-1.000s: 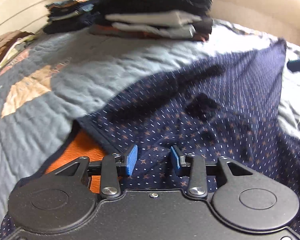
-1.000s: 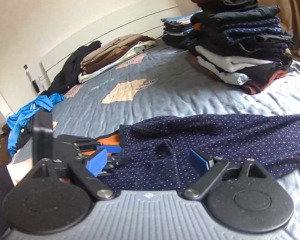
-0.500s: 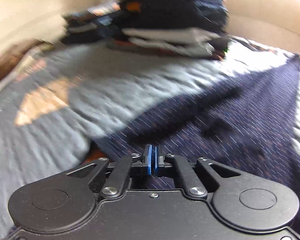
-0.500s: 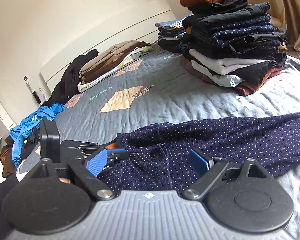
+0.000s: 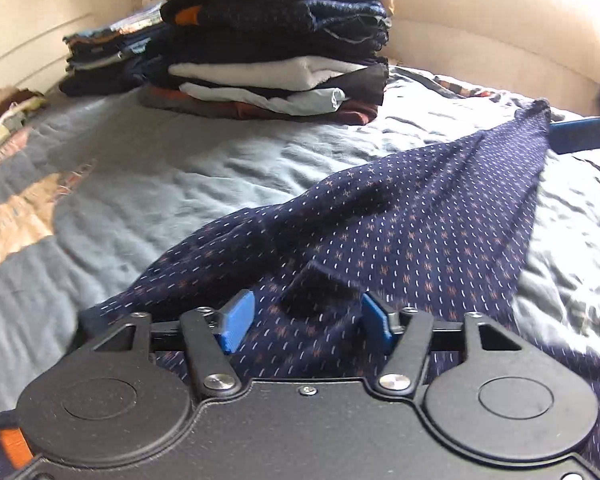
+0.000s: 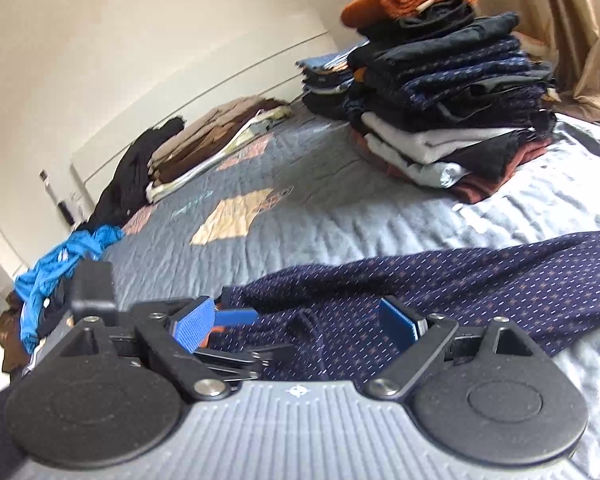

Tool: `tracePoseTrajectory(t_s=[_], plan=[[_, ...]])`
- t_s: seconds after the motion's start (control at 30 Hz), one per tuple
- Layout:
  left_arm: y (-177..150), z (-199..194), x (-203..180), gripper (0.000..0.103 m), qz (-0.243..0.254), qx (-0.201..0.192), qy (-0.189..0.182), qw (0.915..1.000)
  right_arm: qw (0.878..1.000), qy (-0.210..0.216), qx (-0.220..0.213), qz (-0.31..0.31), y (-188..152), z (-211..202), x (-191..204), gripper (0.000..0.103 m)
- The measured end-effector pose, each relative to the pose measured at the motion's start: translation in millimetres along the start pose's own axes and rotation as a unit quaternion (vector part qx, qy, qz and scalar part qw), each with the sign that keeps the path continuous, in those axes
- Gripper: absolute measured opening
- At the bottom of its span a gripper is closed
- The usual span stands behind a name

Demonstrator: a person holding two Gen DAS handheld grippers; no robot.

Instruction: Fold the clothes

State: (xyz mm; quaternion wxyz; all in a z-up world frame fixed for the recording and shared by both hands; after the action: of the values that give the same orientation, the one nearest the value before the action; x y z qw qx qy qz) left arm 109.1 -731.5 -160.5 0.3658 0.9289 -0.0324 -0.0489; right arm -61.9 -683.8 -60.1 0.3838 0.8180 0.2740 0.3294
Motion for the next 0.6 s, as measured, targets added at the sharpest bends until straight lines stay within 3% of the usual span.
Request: tracePoseTrajectory(t_s=[0.1, 0.13, 0.17, 0.23, 0.33, 0.47, 0.53, 0.6], plan=[[-4.2, 16.1, 0.4, 0.038, -0.006, 0.020, -0.003, 0.9998, 1.000, -0.005, -0.001, 0.015, 1.5, -0.4, -10.3, 0.089], [-5.8, 18.8, 0.3, 0.028, -0.006, 0.021, -0.004, 0.9998, 1.000, -0.006, -0.001, 0.019, 1.8, -0.4, -13.4, 0.089], [-6.4, 18.6, -0.1, 0.018, -0.004, 0.018, -0.006, 0.9998, 1.000, -0.008, -0.001, 0.024, 2.2, -0.4, -16.6, 0.089], [-3.2, 15.0, -0.1, 0.009, -0.001, 0.005, -0.004, 1.0000, 1.000, -0.009, -0.001, 0.030, 3.0, -0.5, -21.6, 0.089], [4.8, 7.2, 1.2, 0.007, 0.001, -0.020, 0.004, 0.9998, 1.000, -0.008, -0.005, 0.027, 4.9, -2.5, -23.8, 0.089], [8.4, 9.3, -1.1, 0.008, 0.003, -0.022, 0.009, 0.9997, 0.999, -0.009, -0.007, 0.035, 6.4, -3.7, -27.9, 0.089], [4.5, 12.9, -3.6, 0.012, 0.005, -0.001, 0.017, 0.9998, 0.999, -0.009, -0.007, 0.035, 6.1, -4.4, -27.4, 0.089], [4.2, 2.8, -4.9, 0.021, 0.009, -0.003, 0.027, 0.9996, 0.999, -0.007, -0.008, 0.031, 6.0, -4.2, -24.3, 0.089]])
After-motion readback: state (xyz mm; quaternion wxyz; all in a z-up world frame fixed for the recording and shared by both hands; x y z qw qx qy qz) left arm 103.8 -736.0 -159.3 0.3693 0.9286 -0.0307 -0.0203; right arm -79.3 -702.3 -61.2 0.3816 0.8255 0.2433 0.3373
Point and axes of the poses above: each gripper's, at about its wrist camera, not at the fingertips, and z roughly the way its jaws point, x to its left, y to its top, the point moved 10 cm from there along z, roughly the way its jaws point, and after that the axes turned 10 degrees about -z, right-handed, at the moved point
